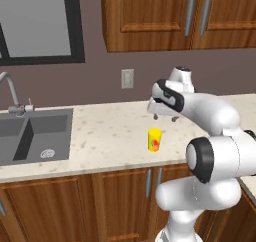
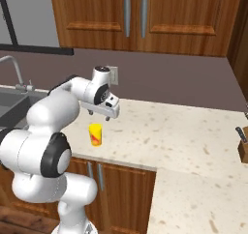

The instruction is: Place the pitcher and cup on the dining counter for serving.

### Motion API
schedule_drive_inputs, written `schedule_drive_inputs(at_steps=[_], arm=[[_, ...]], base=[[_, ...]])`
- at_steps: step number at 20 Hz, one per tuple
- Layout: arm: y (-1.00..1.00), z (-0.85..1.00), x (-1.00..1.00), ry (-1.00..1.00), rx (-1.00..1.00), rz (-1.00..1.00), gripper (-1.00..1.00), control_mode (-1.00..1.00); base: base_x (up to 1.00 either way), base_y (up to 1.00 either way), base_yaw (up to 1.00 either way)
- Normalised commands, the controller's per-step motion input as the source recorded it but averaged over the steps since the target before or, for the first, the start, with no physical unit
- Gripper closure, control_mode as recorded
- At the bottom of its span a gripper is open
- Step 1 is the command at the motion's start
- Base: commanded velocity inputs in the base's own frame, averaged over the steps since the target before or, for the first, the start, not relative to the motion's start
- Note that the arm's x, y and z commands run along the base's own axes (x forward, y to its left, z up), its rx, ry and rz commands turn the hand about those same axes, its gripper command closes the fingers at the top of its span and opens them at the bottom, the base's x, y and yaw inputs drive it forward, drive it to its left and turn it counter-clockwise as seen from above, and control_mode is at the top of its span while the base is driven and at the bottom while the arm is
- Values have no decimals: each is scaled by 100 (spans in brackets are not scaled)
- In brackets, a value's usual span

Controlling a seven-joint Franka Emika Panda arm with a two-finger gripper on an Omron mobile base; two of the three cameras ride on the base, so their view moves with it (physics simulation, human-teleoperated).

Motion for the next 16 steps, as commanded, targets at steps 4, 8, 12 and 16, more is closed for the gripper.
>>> schedule_drive_inputs(at_steps=[4, 8, 12, 16], arm=[[0, -52, 8, 5, 0, 0, -100, -100], [0, -49, 0, 4, 0, 0, -100, -100], [0, -44, 0, 2, 0, 0, -100, -100], [0, -36, 0, 0, 0, 0, -100, -100]], base=[[0, 0, 0], [0, 0, 0], [0, 0, 0], [0, 0, 0]])
